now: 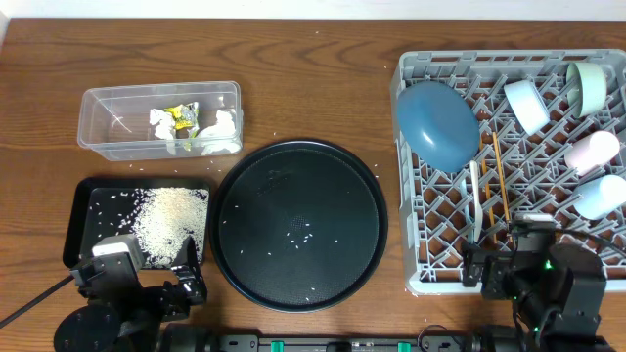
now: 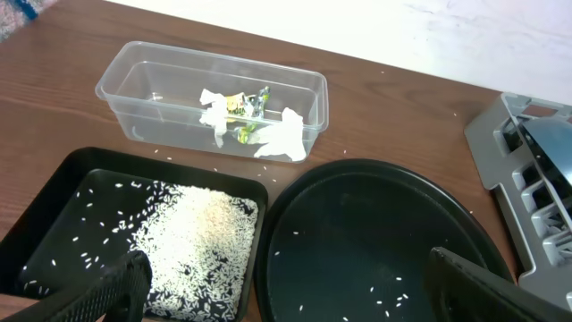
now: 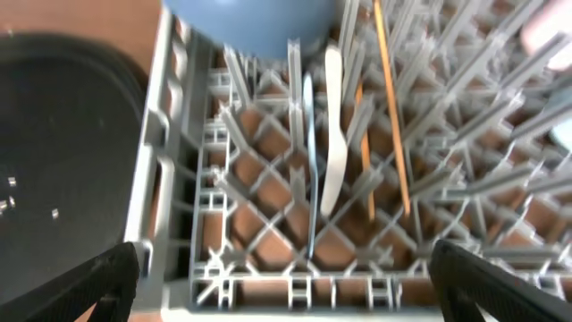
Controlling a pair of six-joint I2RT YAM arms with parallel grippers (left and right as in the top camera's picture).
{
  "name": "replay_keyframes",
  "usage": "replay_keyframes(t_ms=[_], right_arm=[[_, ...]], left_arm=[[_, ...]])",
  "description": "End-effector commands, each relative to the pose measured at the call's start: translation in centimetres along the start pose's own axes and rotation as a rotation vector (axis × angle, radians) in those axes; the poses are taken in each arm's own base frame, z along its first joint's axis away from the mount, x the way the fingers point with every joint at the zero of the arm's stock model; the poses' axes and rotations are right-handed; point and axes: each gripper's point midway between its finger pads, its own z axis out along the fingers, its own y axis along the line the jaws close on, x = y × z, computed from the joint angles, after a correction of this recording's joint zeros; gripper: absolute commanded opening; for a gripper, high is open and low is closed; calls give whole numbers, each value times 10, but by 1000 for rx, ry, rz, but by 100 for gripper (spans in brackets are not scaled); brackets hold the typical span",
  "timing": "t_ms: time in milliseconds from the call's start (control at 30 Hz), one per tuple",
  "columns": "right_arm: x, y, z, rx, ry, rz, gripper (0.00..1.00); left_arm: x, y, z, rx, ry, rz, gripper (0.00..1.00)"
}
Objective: Sort waste into correct bins and load items into the dishwasher rack
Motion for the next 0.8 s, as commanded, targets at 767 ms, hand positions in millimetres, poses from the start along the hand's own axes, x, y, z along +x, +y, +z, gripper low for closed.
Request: replay_keyframes(t_ms=[767], right_arm=[[-65, 5, 31, -40, -872, -116, 99]], left_arm=[[3, 4, 2, -19, 7, -15, 98]])
